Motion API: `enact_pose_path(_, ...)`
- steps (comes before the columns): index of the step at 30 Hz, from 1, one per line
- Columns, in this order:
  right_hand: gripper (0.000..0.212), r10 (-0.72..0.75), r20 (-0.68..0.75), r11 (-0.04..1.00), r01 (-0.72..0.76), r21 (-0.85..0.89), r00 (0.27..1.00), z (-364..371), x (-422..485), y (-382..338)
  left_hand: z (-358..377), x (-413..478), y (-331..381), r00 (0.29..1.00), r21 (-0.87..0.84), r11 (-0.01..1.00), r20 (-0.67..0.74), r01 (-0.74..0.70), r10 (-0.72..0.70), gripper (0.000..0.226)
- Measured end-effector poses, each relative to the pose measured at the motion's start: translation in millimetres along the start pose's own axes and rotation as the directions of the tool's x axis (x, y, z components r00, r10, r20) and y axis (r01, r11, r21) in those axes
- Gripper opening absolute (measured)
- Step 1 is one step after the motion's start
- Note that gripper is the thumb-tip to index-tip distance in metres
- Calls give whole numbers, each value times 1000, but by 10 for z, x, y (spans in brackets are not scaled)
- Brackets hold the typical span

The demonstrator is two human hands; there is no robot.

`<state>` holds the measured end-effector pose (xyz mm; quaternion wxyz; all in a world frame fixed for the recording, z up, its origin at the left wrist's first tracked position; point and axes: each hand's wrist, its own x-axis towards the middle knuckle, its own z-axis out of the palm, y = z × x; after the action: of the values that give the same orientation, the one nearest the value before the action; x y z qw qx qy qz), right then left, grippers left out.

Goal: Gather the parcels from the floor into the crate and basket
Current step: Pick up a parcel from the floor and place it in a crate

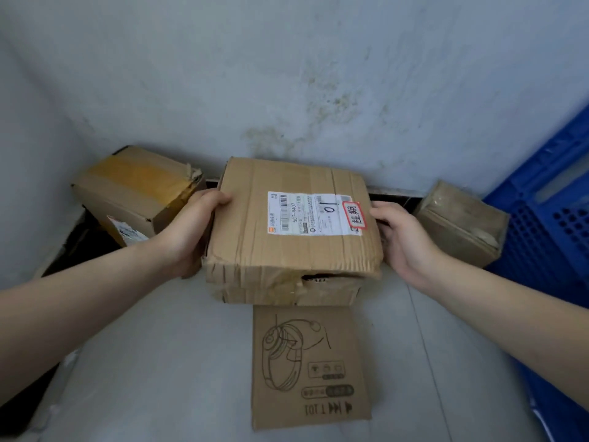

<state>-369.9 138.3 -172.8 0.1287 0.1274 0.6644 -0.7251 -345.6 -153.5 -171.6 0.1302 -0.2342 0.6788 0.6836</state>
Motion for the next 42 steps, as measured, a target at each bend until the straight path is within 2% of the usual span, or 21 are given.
enact_pose_path(2, 30, -34, 52, 999, 35, -16, 998, 37, -25, -90, 11, -5, 4, 1000, -42, 999, -1, -9, 9, 34)
enact_pose_path(5, 55, -86, 115, 996, 88, -14, 990, 78, -30, -203, 56, -42, 124, 997, -112, 991, -7, -71, 71, 55)
enact_pose_path(7, 59, -141, 121, 987, 149, -65, 983, 99, -19, -235, 75, -48, 179, 994, -107, 988, -33, -111, 108, 65)
enact_pose_path(11, 69, -190, 134, 958, 214, -193, 973, 117, -19, -225, 160, -18, 147, 973, -8, 980, -126, -197, 195, 47)
enact_pose_path(15, 71, -159, 174, 931, 207, -301, 972, 112, -74, -113, 193, -36, 11, 979, 72, 982, -95, -177, 183, 66)
enact_pose_path(18, 78, -97, 178, 907, 161, -390, 979, 52, -159, 69, 171, -25, -159, 989, 90, 989, -84, -118, 125, 86)
enact_pose_path(20, 80, -47, 171, 906, 114, -407, 984, 23, -222, 173, 171, -47, -257, 994, 154, 984, -43, -94, 102, 91)
enact_pose_path(24, 57, 41, 166, 919, 28, -393, 985, -31, -292, 249, 177, -33, -347, 999, 314, 949, -23, -33, 42, 79)
enact_pose_path(28, 49, 145, 187, 879, -40, -475, 972, -107, -324, 335, 218, -40, -493, 994, 563, 821, -103, 95, -44, 74)
enact_pose_path(31, 54, 174, 166, 845, -61, -532, 971, -120, -300, 424, 213, -89, -635, 989, 636, 758, -123, 145, -86, 76)
enact_pose_path(32, 55, 178, 153, 842, -70, -535, 972, -112, -305, 428, 201, -106, -660, 990, 618, 775, -113, 132, -79, 75)
enact_pose_path(34, 54, 192, 105, 872, -121, -475, 976, -134, -307, 459, 187, -188, -714, 991, 468, 876, -116, 118, -71, 66)
enact_pose_path(35, 55, 197, 58, 885, -152, -441, 979, -162, -308, 496, 172, -246, -765, 986, 364, 922, -149, 131, -81, 62)
enact_pose_path(37, 49, 212, -60, 880, -217, -423, 975, -237, -407, 580, 121, -416, -929, 956, 218, 952, -246, 216, -161, 54)
enact_pose_path(39, 44, 242, -190, 840, -304, -450, 951, -361, -579, 726, 37, -668, -1179, 920, 189, 918, -252, 350, -299, 46)
enact_pose_path(40, 41, 291, -232, 805, -369, -465, 928, -419, -719, 830, 25, -818, -1292, 902, 201, 884, -198, 422, -385, 42)
enact_pose_path(42, 38, 465, -217, 710, -508, -488, 858, -441, -1020, 1005, 77, -1085, -1447, 846, 300, 807, -1, 510, -534, 37)
